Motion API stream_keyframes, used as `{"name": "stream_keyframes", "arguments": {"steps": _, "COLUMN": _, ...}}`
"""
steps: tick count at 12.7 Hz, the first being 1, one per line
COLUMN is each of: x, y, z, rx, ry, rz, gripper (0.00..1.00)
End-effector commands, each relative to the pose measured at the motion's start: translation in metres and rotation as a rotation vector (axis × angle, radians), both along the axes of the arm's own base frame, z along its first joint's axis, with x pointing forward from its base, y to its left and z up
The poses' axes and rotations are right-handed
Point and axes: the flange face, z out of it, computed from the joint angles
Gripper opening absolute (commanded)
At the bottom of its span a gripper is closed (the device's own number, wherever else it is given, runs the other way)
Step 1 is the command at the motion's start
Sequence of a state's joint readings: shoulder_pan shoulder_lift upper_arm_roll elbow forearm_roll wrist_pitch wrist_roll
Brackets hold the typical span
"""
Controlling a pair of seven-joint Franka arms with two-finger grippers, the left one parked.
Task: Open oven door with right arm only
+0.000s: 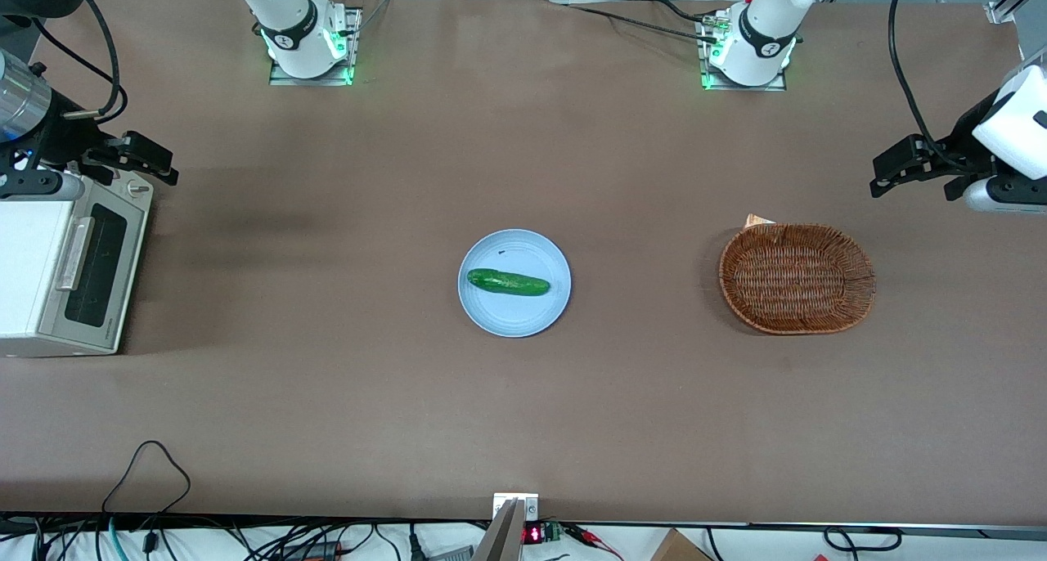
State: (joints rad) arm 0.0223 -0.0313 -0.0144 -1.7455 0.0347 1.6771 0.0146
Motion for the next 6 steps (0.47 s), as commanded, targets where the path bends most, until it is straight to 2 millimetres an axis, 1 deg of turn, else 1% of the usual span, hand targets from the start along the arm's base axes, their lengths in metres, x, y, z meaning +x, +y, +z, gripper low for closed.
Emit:
{"name": "stream_keyframes", "arguments": {"steps": 1, "x": 0.0032, "y": -0.0018, "z": 0.0039, "rx": 0.007, "ry": 0.009, "rz": 0.004, "gripper": 1.00}}
{"name": "stream_keyframes", "arguments": {"steps": 4, "x": 0.0036, "y": -0.0010, "z": 0.0031, "rx": 0.007, "ry": 0.010, "rz": 0.005, "gripper": 1.00}}
{"name": "stream_keyframes", "arguments": {"steps": 6, "x": 0.0070, "y": -0.0013, "z": -0.0014, "rx": 0.004, "ry": 0.016, "rz": 0.004, "gripper": 1.00}}
